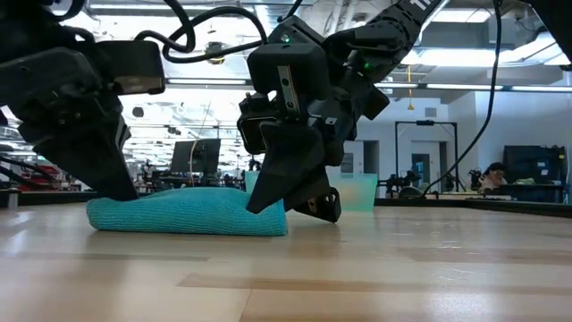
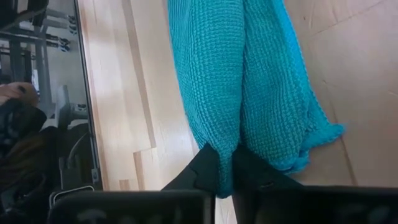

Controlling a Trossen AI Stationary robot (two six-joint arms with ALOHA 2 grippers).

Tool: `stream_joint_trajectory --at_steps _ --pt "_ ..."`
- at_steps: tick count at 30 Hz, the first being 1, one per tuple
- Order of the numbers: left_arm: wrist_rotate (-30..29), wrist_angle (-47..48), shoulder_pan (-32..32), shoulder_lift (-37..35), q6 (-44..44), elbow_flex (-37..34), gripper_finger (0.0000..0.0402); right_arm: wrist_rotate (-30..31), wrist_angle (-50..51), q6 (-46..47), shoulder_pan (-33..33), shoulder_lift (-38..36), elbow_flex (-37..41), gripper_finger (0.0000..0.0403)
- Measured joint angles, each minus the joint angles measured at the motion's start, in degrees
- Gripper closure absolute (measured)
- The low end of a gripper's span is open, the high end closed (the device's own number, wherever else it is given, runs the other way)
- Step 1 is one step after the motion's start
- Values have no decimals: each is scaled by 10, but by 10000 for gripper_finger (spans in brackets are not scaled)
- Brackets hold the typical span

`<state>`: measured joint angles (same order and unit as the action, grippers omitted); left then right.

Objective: Roll microfiber towels into tight, uniform cylinder then place into a basket
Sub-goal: Roll the blue microfiber cloth on the table

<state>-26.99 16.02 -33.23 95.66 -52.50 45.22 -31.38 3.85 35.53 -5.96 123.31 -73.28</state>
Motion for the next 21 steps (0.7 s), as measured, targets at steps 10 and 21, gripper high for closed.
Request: stream_joint_trajectory --at_steps 10,21 --pt "16 -15 0 -2 -56 -27 401 3 0 0 0 0 0 347" --pt "26 -13 0 -1 -69 -29 401 -10 0 0 5 0 0 346"
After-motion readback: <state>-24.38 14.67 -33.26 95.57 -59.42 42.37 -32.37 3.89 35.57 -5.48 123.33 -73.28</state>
